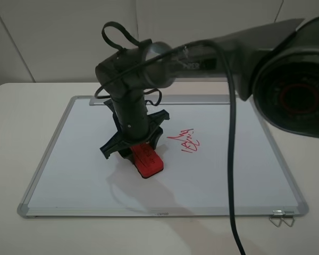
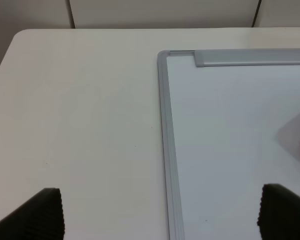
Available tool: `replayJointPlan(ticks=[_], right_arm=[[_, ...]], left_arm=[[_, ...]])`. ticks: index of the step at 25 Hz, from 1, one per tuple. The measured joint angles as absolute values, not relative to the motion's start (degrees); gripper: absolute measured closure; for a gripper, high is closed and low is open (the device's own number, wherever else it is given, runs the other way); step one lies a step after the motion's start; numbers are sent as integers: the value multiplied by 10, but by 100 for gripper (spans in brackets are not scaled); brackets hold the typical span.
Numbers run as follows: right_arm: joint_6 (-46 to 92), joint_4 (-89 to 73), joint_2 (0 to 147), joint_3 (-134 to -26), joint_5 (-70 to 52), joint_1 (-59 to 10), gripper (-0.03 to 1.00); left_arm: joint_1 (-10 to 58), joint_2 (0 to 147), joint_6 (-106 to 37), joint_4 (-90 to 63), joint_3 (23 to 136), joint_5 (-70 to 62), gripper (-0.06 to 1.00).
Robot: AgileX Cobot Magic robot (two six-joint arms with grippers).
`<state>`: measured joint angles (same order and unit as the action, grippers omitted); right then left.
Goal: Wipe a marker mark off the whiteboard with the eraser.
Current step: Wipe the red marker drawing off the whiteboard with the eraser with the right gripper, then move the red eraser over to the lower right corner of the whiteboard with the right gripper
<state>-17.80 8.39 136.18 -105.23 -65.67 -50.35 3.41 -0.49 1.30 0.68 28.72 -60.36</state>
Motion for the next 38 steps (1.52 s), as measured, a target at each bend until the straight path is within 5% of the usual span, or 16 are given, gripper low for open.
replayJointPlan(ticks=[17,38], right_arm=[[-178,64,1328,-1120,-696,-518,47],[-367,118,963,-486,-459,-284,47]], left_arm=[[34,-5,13,6,287,-604,17],[34,-5,13,6,287,-604,17]])
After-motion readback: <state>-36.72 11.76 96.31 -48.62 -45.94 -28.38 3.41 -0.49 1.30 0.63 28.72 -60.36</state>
